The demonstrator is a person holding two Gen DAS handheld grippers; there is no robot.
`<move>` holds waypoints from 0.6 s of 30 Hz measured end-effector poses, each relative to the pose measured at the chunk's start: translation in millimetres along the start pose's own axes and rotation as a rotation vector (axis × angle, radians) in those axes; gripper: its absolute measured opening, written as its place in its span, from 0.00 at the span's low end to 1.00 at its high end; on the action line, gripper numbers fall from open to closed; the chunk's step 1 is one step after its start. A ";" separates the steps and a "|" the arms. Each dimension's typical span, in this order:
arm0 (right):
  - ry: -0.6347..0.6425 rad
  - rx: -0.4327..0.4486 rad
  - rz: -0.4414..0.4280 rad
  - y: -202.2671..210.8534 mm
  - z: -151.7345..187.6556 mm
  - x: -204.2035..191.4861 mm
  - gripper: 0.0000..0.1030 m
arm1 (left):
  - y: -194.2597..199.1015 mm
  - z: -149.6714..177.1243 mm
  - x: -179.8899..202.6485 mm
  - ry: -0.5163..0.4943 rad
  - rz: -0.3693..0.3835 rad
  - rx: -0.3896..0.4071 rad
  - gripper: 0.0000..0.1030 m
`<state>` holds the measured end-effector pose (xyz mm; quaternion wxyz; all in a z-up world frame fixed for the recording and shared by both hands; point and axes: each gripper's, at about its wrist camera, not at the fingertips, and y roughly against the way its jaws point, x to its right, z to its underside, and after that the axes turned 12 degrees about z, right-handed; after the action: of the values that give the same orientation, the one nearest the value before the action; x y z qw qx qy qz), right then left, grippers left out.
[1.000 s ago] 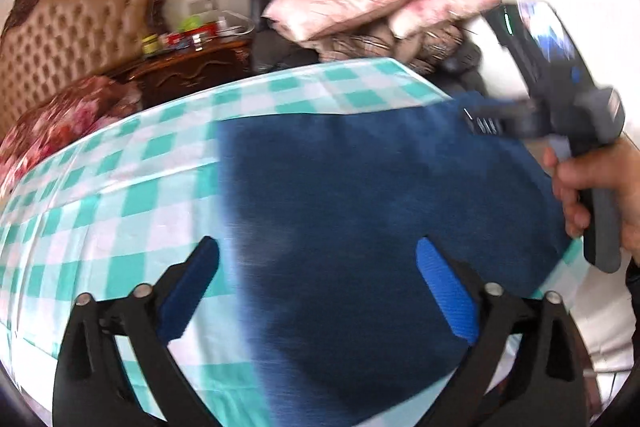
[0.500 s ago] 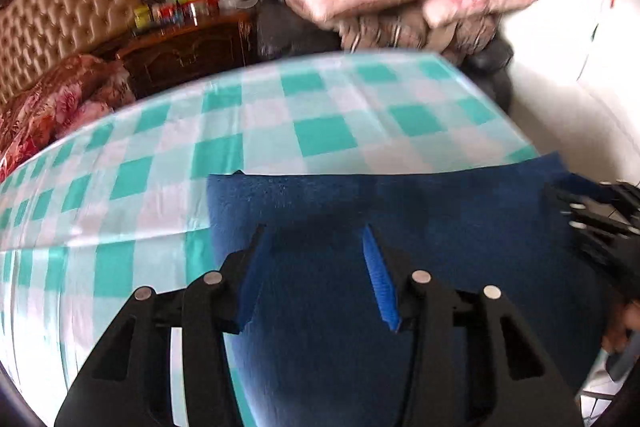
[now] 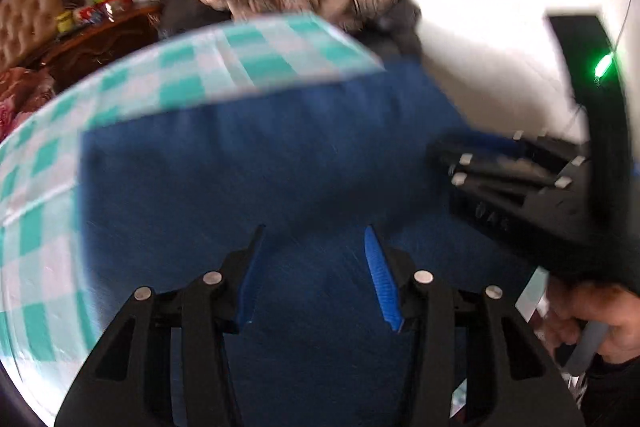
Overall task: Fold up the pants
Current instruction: 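Open both tools to release the jeans and lift away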
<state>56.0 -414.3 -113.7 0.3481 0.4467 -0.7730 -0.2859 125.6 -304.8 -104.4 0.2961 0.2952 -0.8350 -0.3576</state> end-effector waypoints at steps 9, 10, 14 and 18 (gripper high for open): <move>0.009 0.026 -0.054 30.7 17.1 -10.9 0.45 | 41.3 13.9 -6.1 0.037 -0.077 0.075 0.58; 0.022 0.020 -0.043 27.9 20.4 -15.3 0.45 | 44.2 18.6 -9.9 0.052 -0.088 0.071 0.58; -0.006 0.009 -0.029 24.5 28.0 -10.6 0.53 | 52.7 41.1 -22.8 0.084 -0.118 0.048 0.58; -0.027 0.008 0.015 29.3 29.7 -1.7 0.54 | 64.2 55.1 -31.3 0.111 -0.131 0.047 0.61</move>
<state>18.6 -396.0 -109.8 0.3380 0.4383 -0.7821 -0.2864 89.1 -222.9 -95.1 0.3108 0.3753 -0.8045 -0.3396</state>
